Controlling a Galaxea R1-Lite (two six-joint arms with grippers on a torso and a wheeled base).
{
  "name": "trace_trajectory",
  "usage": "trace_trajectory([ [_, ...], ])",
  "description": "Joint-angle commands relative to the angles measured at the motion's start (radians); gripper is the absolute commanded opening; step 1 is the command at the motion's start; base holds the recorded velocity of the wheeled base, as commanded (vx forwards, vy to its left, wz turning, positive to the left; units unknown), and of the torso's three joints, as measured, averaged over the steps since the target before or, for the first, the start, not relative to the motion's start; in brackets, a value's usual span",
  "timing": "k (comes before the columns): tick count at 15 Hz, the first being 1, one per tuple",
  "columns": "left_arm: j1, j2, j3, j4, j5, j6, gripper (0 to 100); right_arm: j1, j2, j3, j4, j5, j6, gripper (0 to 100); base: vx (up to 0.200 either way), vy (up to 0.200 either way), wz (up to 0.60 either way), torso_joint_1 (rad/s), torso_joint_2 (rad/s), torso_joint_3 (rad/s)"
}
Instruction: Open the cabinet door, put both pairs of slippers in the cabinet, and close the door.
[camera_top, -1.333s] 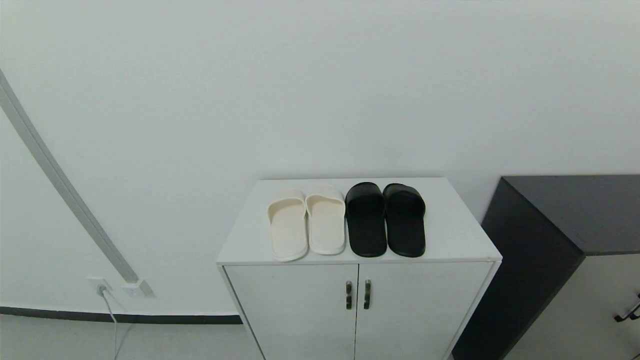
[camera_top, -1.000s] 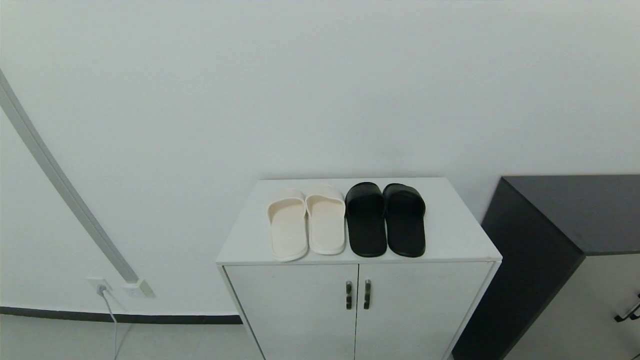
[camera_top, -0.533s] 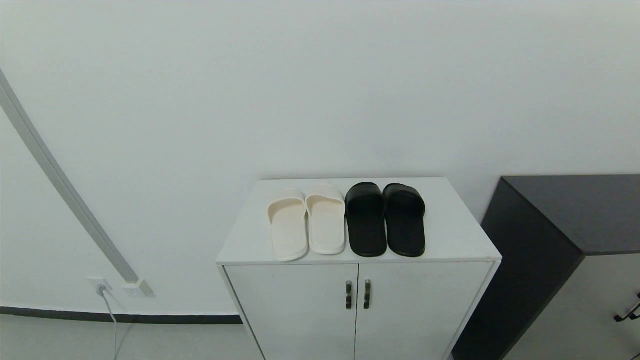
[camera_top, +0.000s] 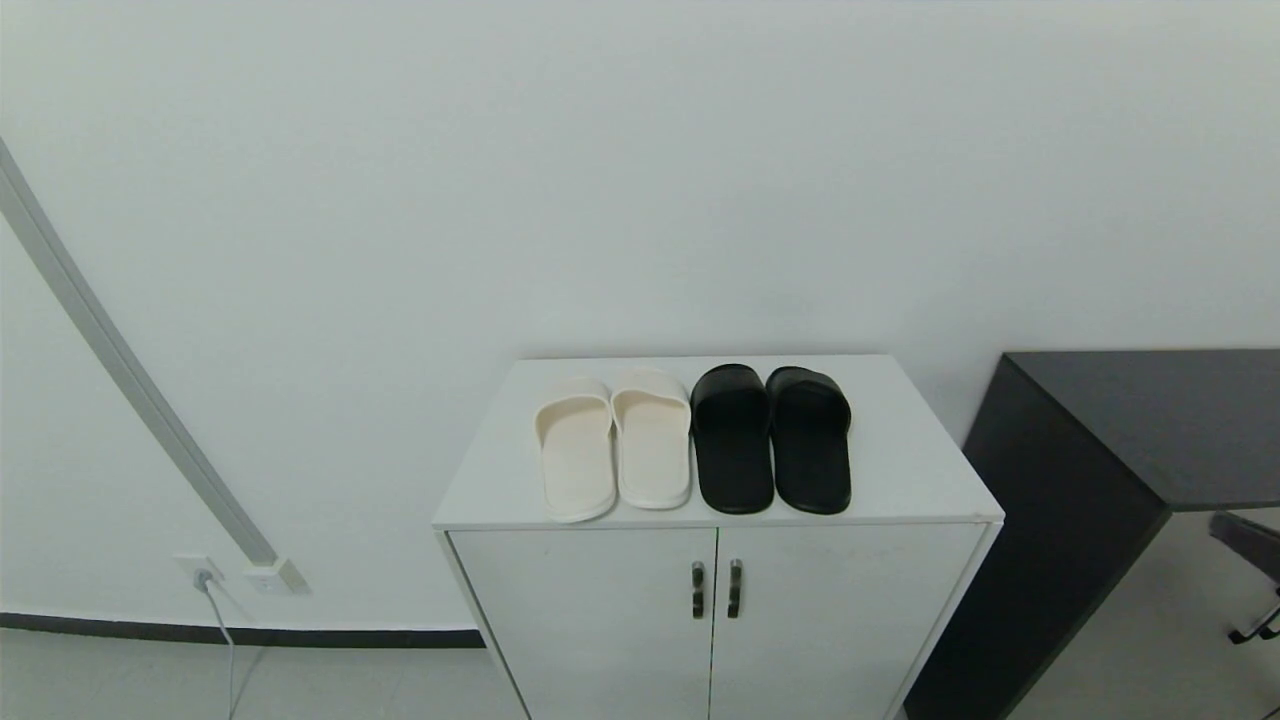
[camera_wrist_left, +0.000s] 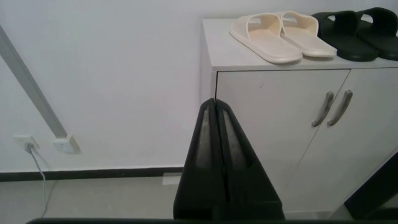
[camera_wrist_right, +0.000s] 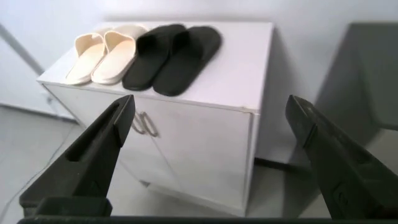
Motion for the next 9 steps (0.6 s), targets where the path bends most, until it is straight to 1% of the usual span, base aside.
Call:
trace_trajectory([
  [1,0.000,0.000,0.000,0.000,0.002,-0.004,0,0.207,0.276,-0.081,-0.086,-0.126,0.055,100,0.000,0.000,0.00,0.000,0.00,0.000],
  [2,0.000,0.002,0.000,0.000,0.002,-0.004,0,0.281,0.347,-0.130,-0.097,-0.199,0.077,100,0.000,0.000,0.00,0.000,0.00,0.000],
  [5,0.000,0.000,-0.002,0.000,0.002,-0.005,0,0.344,0.491,-0.216,-0.140,-0.298,0.081,100,0.000,0.000,0.00,0.000,0.00,0.000],
  [6,0.000,0.000,-0.002,0.000,0.002,-0.005,0,0.352,0.503,-0.222,-0.146,-0.310,0.081,100,0.000,0.000,0.00,0.000,0.00,0.000],
  [7,0.000,0.000,-0.002,0.000,0.002,-0.005,0,0.399,0.582,-0.285,-0.167,-0.382,0.116,100,0.000,0.000,0.00,0.000,0.00,0.000],
  [8,0.000,0.000,-0.002,0.000,0.002,-0.005,0,0.413,0.608,-0.311,-0.167,-0.405,0.132,100,0.000,0.000,0.00,0.000,0.00,0.000],
  [9,0.000,0.000,0.000,0.000,0.007,-0.013,0,0.444,0.675,-0.384,-0.167,-0.457,0.149,100,0.000,0.000,0.00,0.000,0.00,0.000],
])
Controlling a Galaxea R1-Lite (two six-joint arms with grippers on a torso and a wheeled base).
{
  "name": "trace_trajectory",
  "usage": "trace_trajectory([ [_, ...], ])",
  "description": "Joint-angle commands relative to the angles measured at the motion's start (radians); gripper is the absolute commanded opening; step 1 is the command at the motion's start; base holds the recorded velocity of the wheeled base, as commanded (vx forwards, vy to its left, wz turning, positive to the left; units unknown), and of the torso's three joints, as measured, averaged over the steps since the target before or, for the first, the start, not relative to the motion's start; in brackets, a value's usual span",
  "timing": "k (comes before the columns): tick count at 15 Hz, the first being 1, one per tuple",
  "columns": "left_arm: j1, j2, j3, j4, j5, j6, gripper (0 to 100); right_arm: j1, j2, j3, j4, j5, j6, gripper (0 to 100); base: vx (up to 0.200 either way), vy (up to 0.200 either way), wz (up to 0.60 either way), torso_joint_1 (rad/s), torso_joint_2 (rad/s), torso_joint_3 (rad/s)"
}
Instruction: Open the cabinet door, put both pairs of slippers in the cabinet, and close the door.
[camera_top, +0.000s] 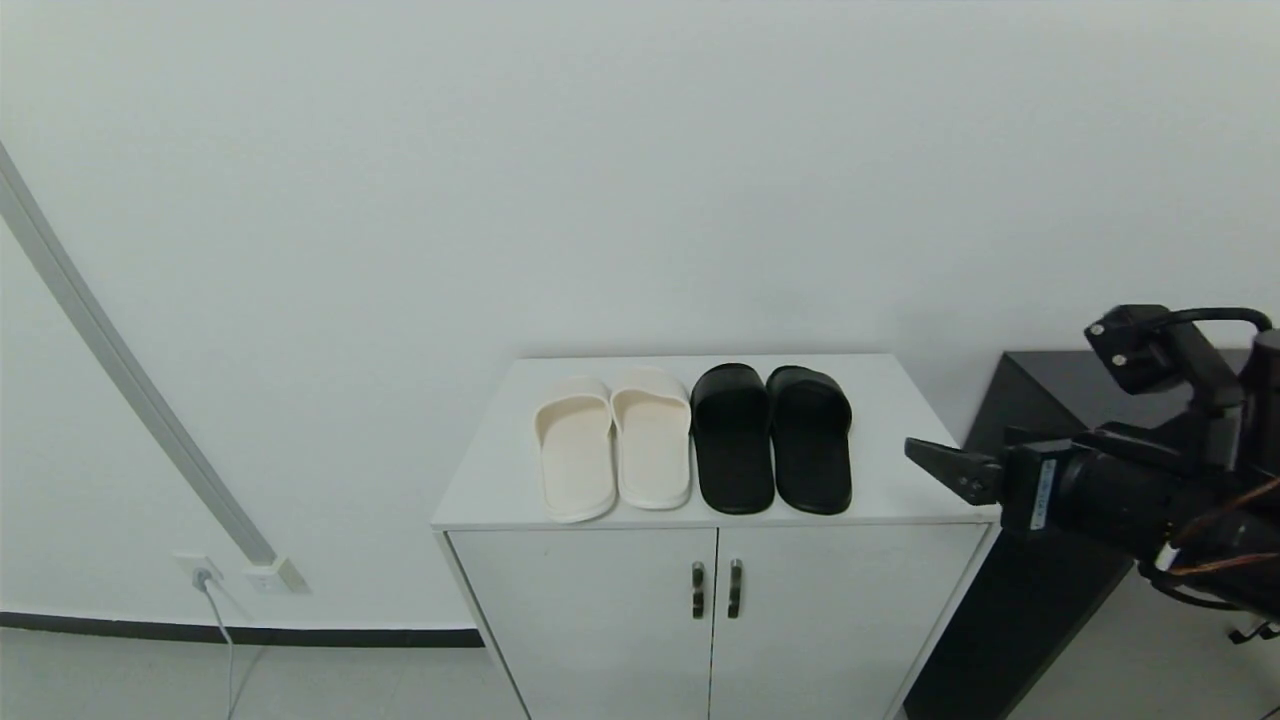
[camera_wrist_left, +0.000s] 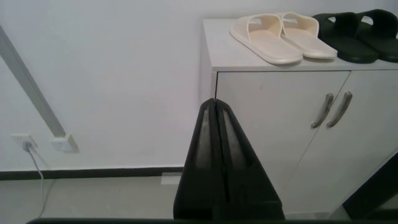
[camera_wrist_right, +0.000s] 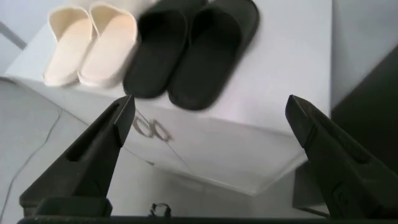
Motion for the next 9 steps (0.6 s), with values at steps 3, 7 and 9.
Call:
trace_trajectory([
  [3,0.000,0.000,0.000,0.000,0.001,-0.006,0,0.110,0.287,-0.244,-0.007,-0.145,0.049,100,0.000,0.000,0.00,0.000,0.00,0.000],
  [7,0.000,0.000,0.000,0.000,0.001,-0.006,0,0.151,0.456,-0.376,-0.007,-0.312,0.062,100,0.000,0.000,0.00,0.000,0.00,0.000],
  [9,0.000,0.002,0.000,0.000,0.001,-0.006,0,0.153,0.531,-0.436,-0.009,-0.346,0.076,100,0.000,0.000,0.00,0.000,0.00,0.000],
])
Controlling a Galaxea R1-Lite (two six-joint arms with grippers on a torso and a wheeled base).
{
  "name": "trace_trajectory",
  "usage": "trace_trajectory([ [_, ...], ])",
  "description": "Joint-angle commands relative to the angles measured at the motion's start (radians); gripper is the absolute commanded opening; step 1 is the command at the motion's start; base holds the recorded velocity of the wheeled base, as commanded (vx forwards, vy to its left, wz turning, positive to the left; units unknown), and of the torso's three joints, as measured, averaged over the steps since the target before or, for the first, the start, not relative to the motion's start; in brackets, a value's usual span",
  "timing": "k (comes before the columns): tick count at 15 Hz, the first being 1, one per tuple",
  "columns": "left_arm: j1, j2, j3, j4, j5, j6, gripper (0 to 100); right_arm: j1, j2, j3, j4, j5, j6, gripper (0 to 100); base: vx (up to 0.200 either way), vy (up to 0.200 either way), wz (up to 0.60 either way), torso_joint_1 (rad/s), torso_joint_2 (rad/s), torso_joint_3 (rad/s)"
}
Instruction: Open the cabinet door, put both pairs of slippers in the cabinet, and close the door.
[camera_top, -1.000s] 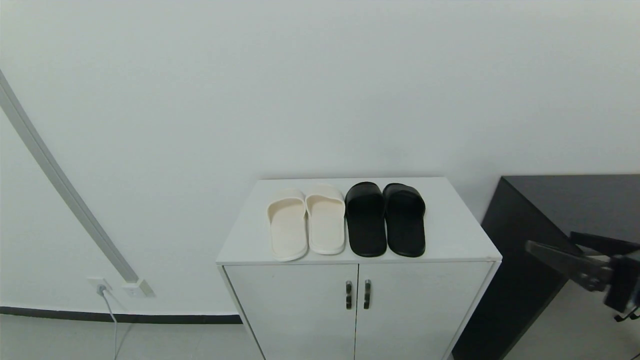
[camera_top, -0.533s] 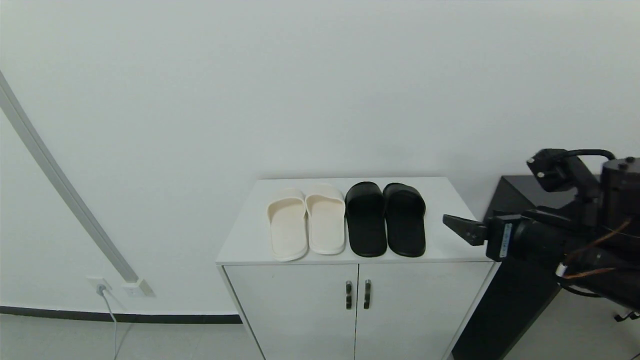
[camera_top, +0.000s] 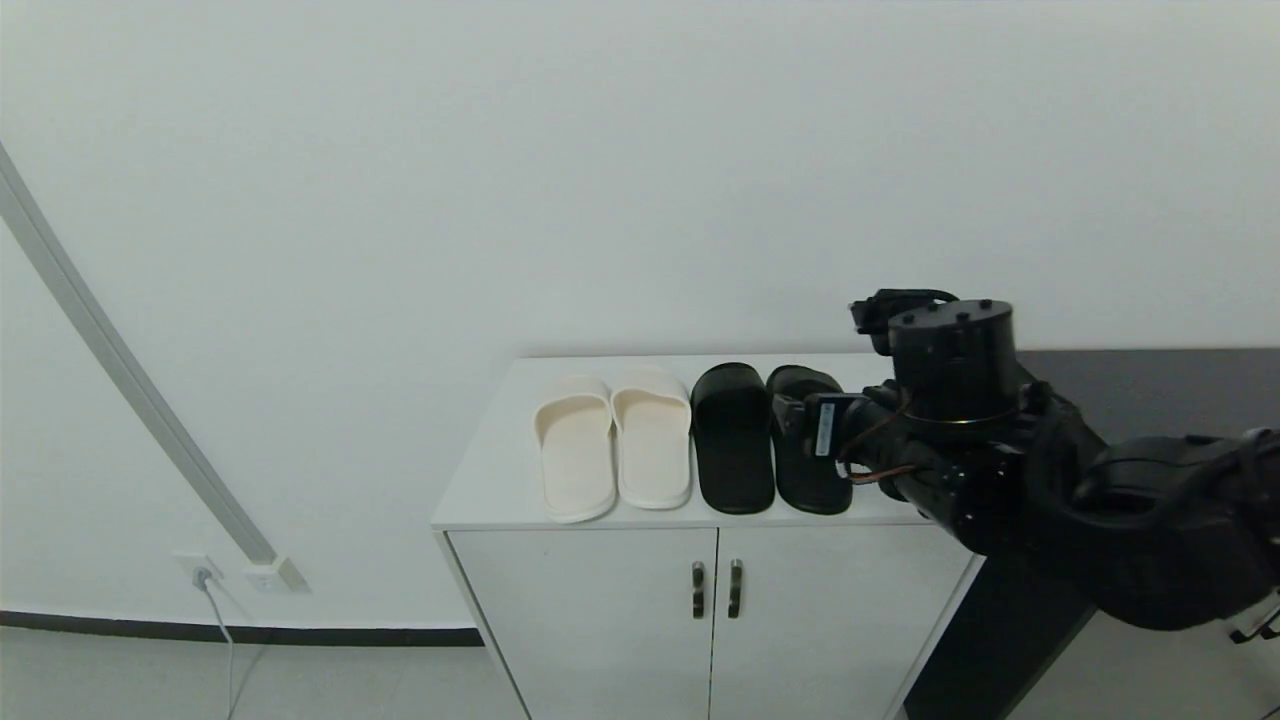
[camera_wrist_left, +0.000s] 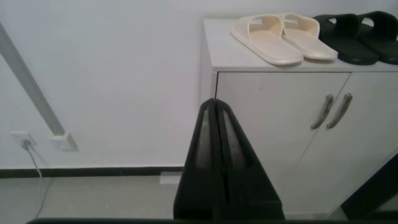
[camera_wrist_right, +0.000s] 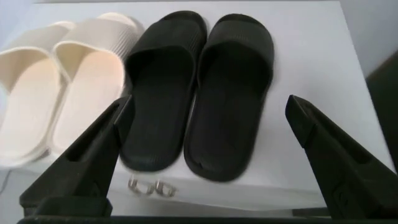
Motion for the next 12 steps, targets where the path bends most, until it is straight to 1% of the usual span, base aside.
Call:
trace_trajectory([
  [1,0.000,0.002,0.000,0.000,0.000,0.000,0,0.012,0.119,-0.066,-0.005,-0.019,0.021,100,0.000,0.000,0.00,0.000,0.00,0.000],
  [6,0.000,0.002,0.000,0.000,0.002,-0.002,0,0.003,0.228,-0.135,-0.047,-0.027,0.026,100,0.000,0.000,0.00,0.000,0.00,0.000],
  [8,0.000,0.002,0.000,0.000,0.000,-0.002,0,-0.005,0.280,-0.188,-0.053,-0.030,0.026,100,0.000,0.000,0.00,0.000,0.00,0.000],
  [12,0.000,0.002,0.000,0.000,0.000,-0.002,0,-0.065,0.382,-0.275,-0.053,-0.030,0.018,100,0.000,0.000,0.00,0.000,0.00,0.000],
])
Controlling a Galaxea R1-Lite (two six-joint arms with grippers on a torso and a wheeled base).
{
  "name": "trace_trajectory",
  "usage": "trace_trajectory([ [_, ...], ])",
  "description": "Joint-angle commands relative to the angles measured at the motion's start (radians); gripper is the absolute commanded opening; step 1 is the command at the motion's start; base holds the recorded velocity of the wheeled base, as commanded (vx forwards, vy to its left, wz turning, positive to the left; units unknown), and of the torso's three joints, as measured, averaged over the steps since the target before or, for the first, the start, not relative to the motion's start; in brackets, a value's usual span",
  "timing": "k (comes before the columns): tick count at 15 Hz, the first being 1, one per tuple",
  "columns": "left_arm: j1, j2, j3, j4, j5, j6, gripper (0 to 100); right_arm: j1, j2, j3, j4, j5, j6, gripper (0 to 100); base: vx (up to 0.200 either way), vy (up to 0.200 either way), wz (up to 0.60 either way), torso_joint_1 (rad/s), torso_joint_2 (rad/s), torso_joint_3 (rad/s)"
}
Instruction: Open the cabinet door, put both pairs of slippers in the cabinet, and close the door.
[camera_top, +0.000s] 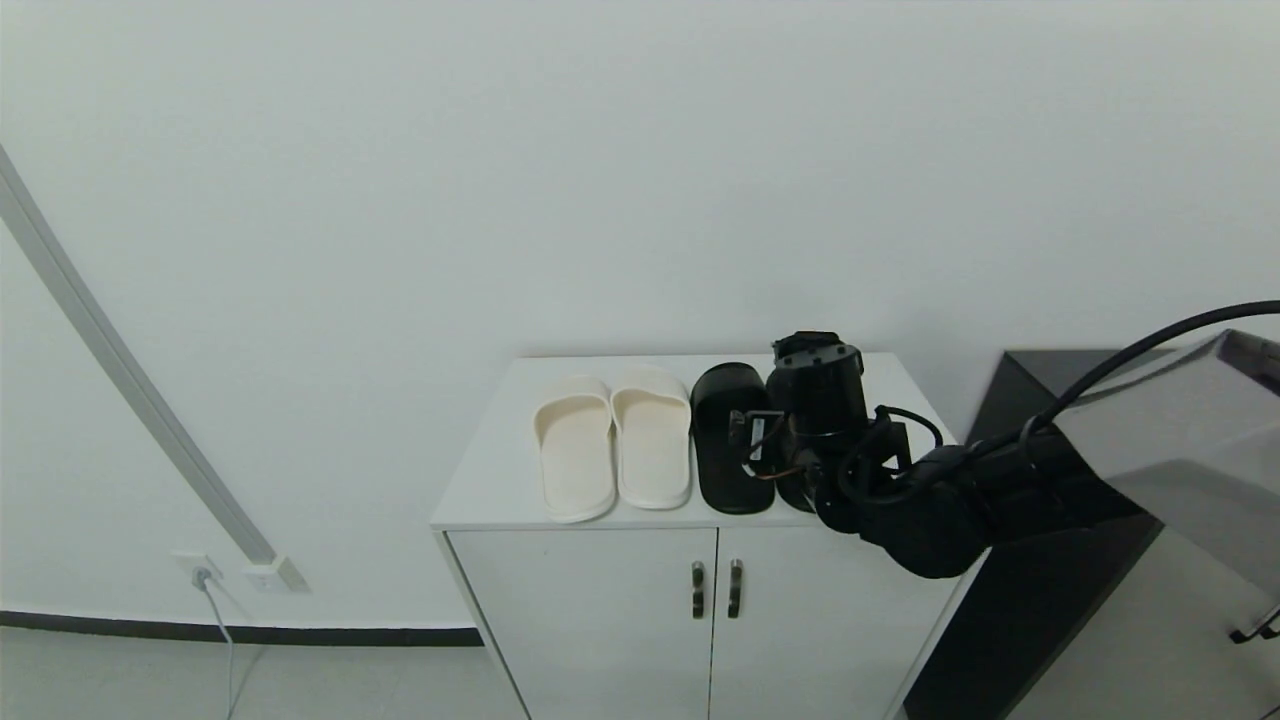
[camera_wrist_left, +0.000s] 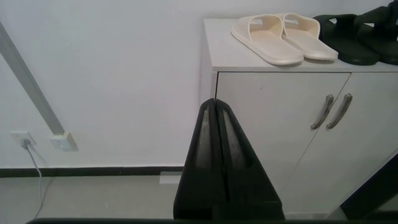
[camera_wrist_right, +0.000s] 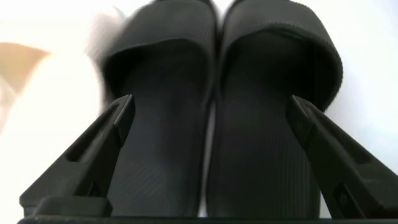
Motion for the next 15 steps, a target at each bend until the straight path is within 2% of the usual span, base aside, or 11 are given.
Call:
trace_trajectory([
  [1,0.000,0.000,0.000,0.000,0.000,0.000,0,-0.035,0.076,-0.059,-0.001,0.001,-0.012,100,0.000,0.000,0.00,0.000,0.00,0.000],
  [12,0.000,0.000,0.000,0.000,0.001,-0.001,0,-0.069,0.214,-0.262,-0.007,0.015,-0.112,100,0.000,0.000,0.00,0.000,0.00,0.000],
  [13,0.000,0.002,0.000,0.000,0.001,-0.001,0,-0.070,0.222,-0.272,-0.009,0.015,-0.111,0,0.000,0.000,0.00,0.000,0.00,0.000],
  [15,0.000,0.002,0.000,0.000,0.000,-0.001,0,-0.072,0.234,-0.285,-0.010,0.015,-0.112,0,0.000,0.000,0.00,0.000,0.00,0.000],
])
